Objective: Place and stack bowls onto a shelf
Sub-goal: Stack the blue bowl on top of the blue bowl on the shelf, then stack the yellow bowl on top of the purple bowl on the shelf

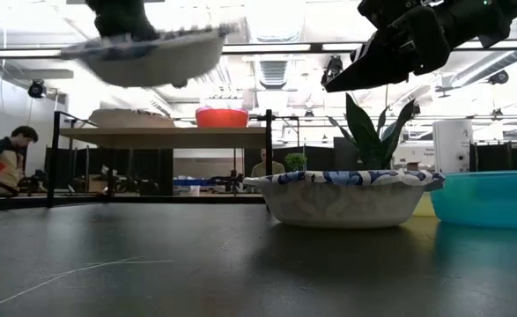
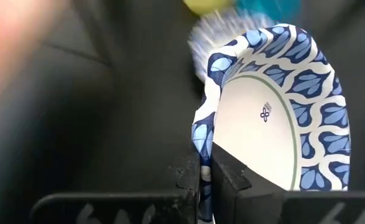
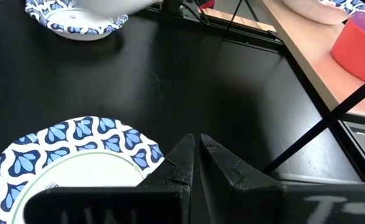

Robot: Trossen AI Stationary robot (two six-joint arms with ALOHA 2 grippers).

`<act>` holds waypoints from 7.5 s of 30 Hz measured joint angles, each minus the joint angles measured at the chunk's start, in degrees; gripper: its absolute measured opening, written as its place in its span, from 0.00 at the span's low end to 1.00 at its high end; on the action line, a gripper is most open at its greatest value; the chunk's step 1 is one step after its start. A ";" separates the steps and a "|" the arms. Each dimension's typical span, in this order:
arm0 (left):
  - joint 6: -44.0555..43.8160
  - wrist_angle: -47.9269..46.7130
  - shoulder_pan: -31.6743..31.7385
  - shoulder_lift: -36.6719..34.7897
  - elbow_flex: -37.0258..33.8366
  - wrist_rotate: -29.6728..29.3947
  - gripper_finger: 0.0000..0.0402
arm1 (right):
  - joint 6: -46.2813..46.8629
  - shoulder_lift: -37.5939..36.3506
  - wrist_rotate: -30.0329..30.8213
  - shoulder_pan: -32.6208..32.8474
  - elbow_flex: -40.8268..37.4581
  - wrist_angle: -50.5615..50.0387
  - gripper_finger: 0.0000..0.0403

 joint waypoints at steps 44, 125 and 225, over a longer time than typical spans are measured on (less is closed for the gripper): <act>11.70 -17.90 57.41 -3.64 16.00 -11.44 0.00 | 2.51 0.00 0.02 0.00 0.01 0.47 0.03; 10.41 38.73 -13.80 -8.06 -27.21 -11.07 0.28 | 16.36 0.77 -5.66 -1.30 17.68 -21.89 0.03; 10.34 37.19 -13.82 -9.00 -26.69 -11.70 0.28 | 22.40 29.16 3.76 -6.29 65.64 -67.29 0.02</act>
